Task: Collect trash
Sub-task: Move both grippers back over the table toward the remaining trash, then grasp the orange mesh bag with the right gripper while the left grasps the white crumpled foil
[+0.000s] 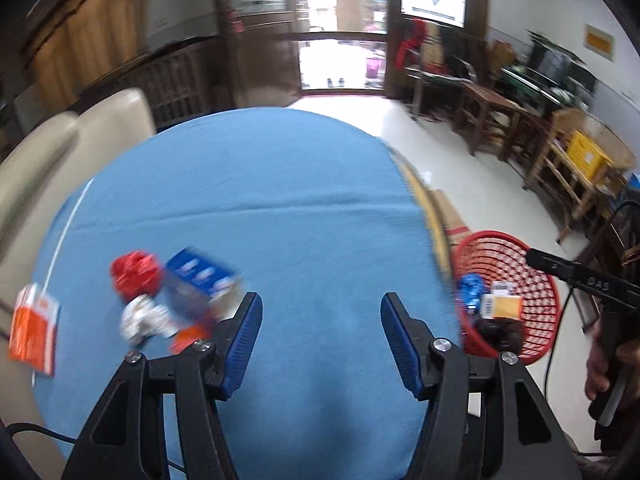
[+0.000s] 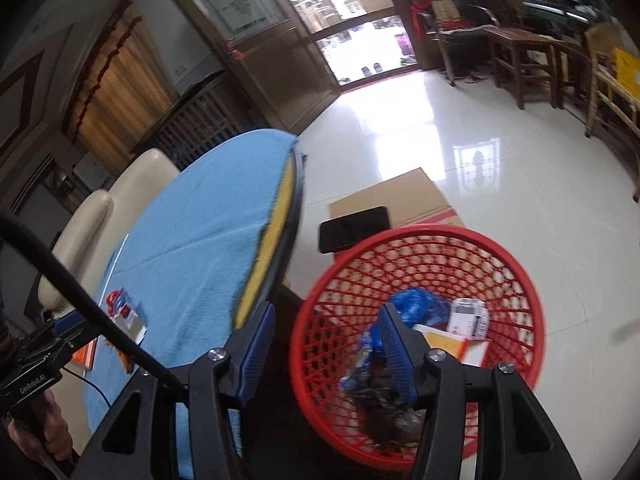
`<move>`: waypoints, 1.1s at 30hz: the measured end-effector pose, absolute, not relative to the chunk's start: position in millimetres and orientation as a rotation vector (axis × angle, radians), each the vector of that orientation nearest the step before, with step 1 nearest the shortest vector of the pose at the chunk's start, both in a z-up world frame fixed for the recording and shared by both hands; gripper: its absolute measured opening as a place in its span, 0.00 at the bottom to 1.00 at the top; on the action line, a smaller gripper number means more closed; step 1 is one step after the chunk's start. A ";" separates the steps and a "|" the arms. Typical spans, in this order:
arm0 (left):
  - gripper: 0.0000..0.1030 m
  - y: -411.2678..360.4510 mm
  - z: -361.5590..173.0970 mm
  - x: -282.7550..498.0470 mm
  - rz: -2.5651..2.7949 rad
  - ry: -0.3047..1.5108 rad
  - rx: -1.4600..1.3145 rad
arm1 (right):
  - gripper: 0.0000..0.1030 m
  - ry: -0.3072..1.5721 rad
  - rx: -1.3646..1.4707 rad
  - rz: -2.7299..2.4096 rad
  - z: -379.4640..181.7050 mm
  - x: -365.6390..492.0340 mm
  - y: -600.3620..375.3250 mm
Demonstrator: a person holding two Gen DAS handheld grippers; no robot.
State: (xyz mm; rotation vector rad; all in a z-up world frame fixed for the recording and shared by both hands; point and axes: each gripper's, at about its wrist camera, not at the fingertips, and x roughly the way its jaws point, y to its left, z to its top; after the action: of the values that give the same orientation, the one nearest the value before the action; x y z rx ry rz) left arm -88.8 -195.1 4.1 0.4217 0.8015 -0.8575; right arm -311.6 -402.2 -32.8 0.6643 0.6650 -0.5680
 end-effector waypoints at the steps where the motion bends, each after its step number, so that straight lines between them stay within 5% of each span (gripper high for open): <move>1: 0.61 -181.6 1.4 -80.3 -0.823 0.815 0.403 | 0.56 0.673 0.655 -0.544 -31.8 -303.8 -398.4; 15: 0.61 24.1 -53.8 5.3 -0.318 0.985 0.124 | 0.56 0.857 0.447 -0.044 -40.3 -132.9 -265.6; 26: 0.61 50.3 -61.1 3.0 -0.308 0.993 0.100 | 0.55 0.934 0.301 0.128 -66.9 -37.9 -179.5; 33: 0.61 41.8 -48.1 17.0 -0.369 0.976 0.097 | 0.39 1.019 0.191 0.057 -96.8 -9.0 -172.4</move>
State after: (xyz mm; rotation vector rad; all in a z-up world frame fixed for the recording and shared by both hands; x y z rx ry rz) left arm 17.0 41.8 -48.1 0.0966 0.9764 -0.3685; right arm -9.0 -172.4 -96.8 0.1909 1.0186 0.0574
